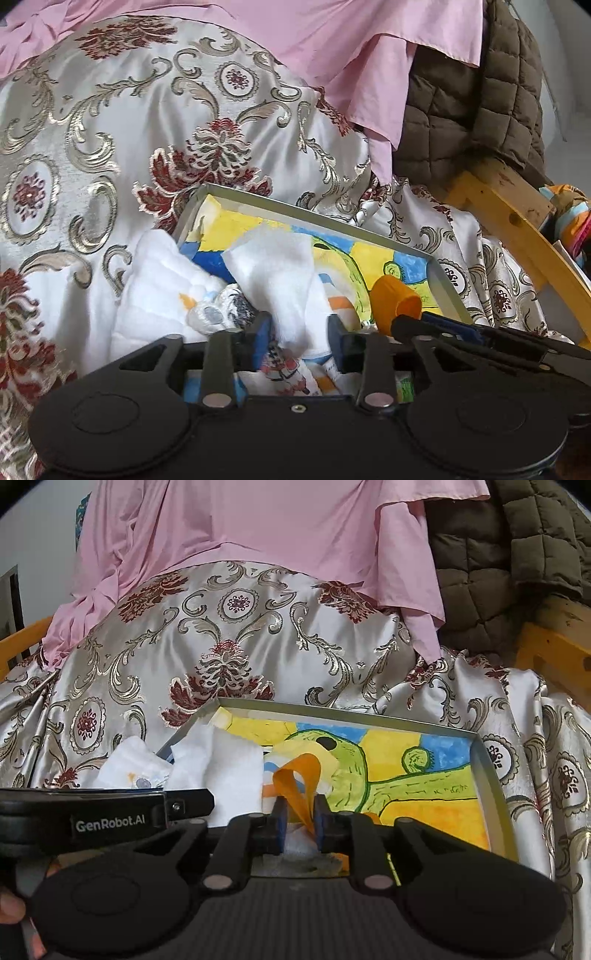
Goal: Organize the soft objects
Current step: 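Lower and open both tools to drop the cloth and strap into the tray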
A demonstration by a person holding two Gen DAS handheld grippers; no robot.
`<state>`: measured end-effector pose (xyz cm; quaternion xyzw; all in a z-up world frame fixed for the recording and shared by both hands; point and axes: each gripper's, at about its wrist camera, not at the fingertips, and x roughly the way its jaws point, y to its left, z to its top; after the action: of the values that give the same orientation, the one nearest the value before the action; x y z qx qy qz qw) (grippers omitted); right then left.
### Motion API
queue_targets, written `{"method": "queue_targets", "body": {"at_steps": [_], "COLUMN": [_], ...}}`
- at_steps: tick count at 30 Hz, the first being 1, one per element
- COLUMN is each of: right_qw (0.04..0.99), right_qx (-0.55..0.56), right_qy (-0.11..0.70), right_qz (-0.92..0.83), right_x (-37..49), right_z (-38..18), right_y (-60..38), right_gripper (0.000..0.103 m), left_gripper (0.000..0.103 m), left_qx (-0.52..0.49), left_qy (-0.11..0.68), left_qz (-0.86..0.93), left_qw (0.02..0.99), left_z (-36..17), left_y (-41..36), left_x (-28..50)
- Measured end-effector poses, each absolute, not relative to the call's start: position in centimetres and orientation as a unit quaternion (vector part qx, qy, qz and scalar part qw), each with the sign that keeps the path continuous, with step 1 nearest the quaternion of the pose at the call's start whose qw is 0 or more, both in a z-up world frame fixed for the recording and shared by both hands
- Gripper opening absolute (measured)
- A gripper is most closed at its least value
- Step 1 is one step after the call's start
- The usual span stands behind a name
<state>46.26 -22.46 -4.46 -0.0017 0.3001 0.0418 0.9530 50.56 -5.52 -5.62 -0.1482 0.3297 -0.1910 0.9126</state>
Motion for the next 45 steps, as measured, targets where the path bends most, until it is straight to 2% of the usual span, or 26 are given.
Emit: {"method": "queue_targets", "body": {"at_steps": [4,9,11,13,15,25,33,45], "right_qw": [0.955,0.96,0.961,0.963,0.965,0.973,0.979,0.986], "right_qx": [0.007,0.016,0.023,0.028,0.033,0.037,0.048,0.008], "right_qy": [0.293,0.278,0.273,0.266,0.259,0.223,0.192,0.157], "right_qz": [0.034,0.03,0.029,0.027,0.028,0.04,0.041,0.061], "right_x": [45.4,43.3,42.2,41.0,39.8,32.7,26.5,18.2], "right_z": [-4.0,-2.4,-1.7,-0.9,-0.1,4.8,7.2,9.7], "right_y": [-23.0,-23.9,-24.3,-24.6,-24.8,-25.5,-25.5,-24.0], "right_gripper": [0.033,0.053,0.058,0.064,0.071,0.089,0.1,0.103], "left_gripper": [0.058,0.067,0.07,0.078,0.08,0.101,0.102,0.102], "left_qx": [-0.154,-0.144,-0.137,-0.134,-0.137,-0.132,-0.078,-0.035], "left_qy": [0.328,0.33,0.326,0.319,0.313,0.25,0.2,0.163], "left_qz": [-0.175,-0.153,-0.147,-0.141,-0.14,-0.128,-0.119,-0.117], "left_qw": [0.915,0.92,0.924,0.927,0.93,0.95,0.969,0.979], "left_z": [-4.6,-3.1,-2.2,-1.2,0.0,5.7,8.6,9.5], "left_y": [-4.7,-3.8,-3.6,-3.5,-3.3,-2.5,-1.9,0.1], "left_x": [49.3,47.2,46.1,44.7,43.4,35.6,28.6,18.5]}}
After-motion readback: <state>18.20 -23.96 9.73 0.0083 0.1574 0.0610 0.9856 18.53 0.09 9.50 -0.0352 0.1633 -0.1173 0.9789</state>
